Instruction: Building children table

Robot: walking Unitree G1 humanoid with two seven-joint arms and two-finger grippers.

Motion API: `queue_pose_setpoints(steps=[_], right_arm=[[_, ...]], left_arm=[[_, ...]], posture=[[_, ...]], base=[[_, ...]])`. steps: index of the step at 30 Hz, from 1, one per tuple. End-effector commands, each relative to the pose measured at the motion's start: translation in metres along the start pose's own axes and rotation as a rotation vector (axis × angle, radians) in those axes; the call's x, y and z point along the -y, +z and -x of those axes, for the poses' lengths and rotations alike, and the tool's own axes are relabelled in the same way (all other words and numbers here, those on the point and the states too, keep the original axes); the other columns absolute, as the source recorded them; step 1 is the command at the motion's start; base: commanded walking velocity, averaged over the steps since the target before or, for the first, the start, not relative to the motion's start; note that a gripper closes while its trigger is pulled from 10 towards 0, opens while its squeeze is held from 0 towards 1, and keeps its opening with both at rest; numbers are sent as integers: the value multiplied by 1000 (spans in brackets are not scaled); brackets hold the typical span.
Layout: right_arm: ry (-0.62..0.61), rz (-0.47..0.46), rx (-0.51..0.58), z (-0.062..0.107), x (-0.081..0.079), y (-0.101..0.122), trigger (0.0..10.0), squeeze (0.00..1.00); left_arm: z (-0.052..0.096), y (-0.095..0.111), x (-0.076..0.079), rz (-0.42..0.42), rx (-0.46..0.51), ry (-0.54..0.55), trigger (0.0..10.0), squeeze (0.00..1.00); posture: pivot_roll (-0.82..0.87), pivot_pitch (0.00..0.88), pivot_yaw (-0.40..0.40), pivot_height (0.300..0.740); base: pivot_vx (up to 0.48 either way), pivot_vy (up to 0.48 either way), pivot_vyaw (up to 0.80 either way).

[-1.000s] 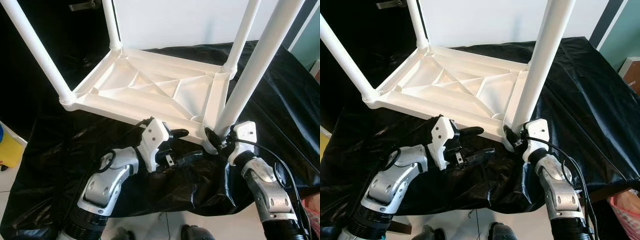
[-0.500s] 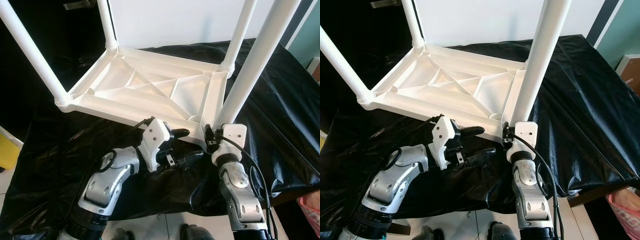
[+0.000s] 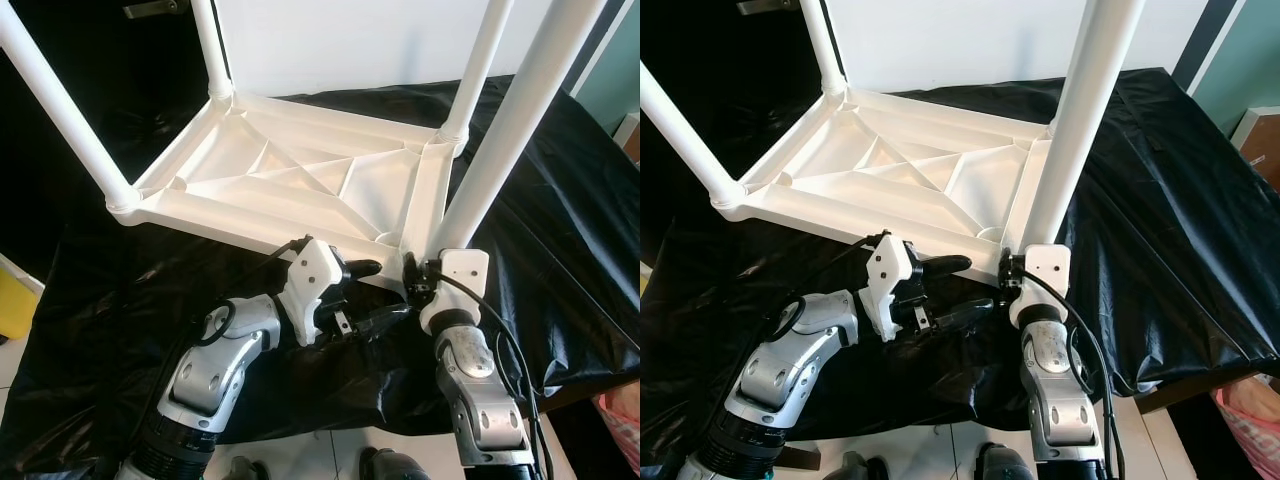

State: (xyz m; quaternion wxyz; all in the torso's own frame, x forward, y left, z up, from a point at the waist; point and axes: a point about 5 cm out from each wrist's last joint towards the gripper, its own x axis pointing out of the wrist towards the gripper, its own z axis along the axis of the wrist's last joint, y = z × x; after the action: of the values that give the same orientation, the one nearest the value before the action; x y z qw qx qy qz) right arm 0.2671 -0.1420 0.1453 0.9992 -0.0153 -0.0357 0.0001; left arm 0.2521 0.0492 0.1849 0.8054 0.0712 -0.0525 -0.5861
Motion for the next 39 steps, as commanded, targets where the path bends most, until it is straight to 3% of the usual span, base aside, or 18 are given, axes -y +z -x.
queue_pose_setpoints(steps=[1, 4, 8, 9, 10, 11, 16, 25, 26, 27, 29, 39], right_arm=[[17, 0, 19, 0, 10, 1, 10000, 1000], [84, 17, 40, -2, 24, 5, 10000, 1000], [142, 25, 52, -1, 28, 7, 10000, 1000], [223, 33, 49, 0, 31, 7, 10000, 557], [223, 33, 49, 0, 31, 7, 10000, 557], [280, 46, 46, 1, 32, 8, 10000, 0], [492, 66, 26, 0, 40, 9, 10000, 0], [642, 173, 3, -20, 48, 10, 10000, 0], [662, 181, 1, -23, 46, 10, 4157, 0], [674, 186, 0, -25, 45, 9, 510, 0], [690, 188, -4, -27, 43, 8, 0, 0], [704, 175, -14, -26, 40, -2, 0, 0]], left_arm=[[0, -1, 0, 4, 5, 36, 10000, 0], [-1, -1, 0, 3, 5, 35, 10000, 0], [-1, 0, -1, 3, 6, 34, 10000, 0], [-1, 0, -1, 0, 6, 34, 10000, 0], [-1, 0, -1, 0, 6, 34, 10000, 0], [-2, 0, -1, -1, 6, 33, 10000, 0], [-1, 0, -2, -2, 5, 31, 10000, 0], [-1, -1, -2, -5, -2, 20, 10000, 0], [-1, -1, -1, -8, -4, 13, 10000, 0], [-1, -1, 0, -9, -5, 9, 10000, 0], [-1, -1, 0, -9, -5, 7, 10000, 0], [1, -2, 2, -7, -7, 18, 10000, 0]], posture=[[-149, 144, 33, 740], [-154, 141, 35, 740], [-154, 141, 35, 740], [-155, 135, 35, 740], [-155, 135, 35, 740], [-154, 132, 36, 740], [-151, 125, 38, 740], [-148, 113, 40, 740], [-142, 105, 37, 740], [-142, 105, 37, 740], [-138, 102, 35, 740], [-128, 100, 19, 740]], base=[[0, 0, 0], [0, 0, 0], [0, 0, 0], [0, 0, 0], [0, 0, 0], [0, 0, 0], [0, 0, 0], [0, 0, 0], [0, 0, 0], [0, 0, 0], [0, 0, 0], [0, 0, 0]])
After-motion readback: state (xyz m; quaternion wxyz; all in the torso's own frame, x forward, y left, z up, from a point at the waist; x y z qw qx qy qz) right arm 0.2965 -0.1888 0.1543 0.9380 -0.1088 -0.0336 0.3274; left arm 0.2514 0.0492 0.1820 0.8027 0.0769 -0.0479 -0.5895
